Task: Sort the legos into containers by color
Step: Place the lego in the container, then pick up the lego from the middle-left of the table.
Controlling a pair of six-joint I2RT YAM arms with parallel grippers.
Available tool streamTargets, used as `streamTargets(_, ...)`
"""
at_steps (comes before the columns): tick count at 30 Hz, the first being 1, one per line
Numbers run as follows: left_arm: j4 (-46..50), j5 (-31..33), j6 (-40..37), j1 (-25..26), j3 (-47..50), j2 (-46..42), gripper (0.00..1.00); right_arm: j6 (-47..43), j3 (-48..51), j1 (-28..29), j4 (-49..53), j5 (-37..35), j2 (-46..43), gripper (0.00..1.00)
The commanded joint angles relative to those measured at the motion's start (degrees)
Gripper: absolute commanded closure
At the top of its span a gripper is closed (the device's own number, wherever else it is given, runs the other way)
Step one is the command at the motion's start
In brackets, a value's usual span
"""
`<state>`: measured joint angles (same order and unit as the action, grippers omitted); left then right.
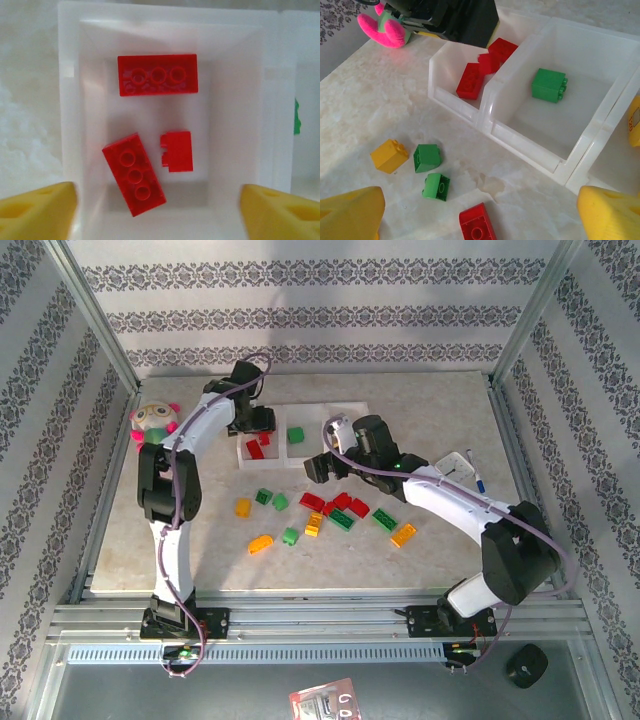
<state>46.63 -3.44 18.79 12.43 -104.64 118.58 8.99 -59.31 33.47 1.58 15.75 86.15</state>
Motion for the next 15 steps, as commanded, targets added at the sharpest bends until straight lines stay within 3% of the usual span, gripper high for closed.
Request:
streamTargets(1, -2.8, 0.2, -6.3, 0.8, 6.2, -8.4, 0.07, -0.5, 0.7, -0.8, 0.4, -0.2, -1.3, 0.02)
streamTargets(9, -15.5, -3.1, -17.9, 1.7, 33.4, -27.9, 0.03, 0.2, 0.7, -0.8, -0.1, 0.8, 0.0, 0.02)
streamTargets(15, -19.8, -4.2, -24.4, 2.6, 46.0, -33.4, 0.09, 1.2, -0.4, -0.6, -0.2, 0.9, 1.8, 0.02)
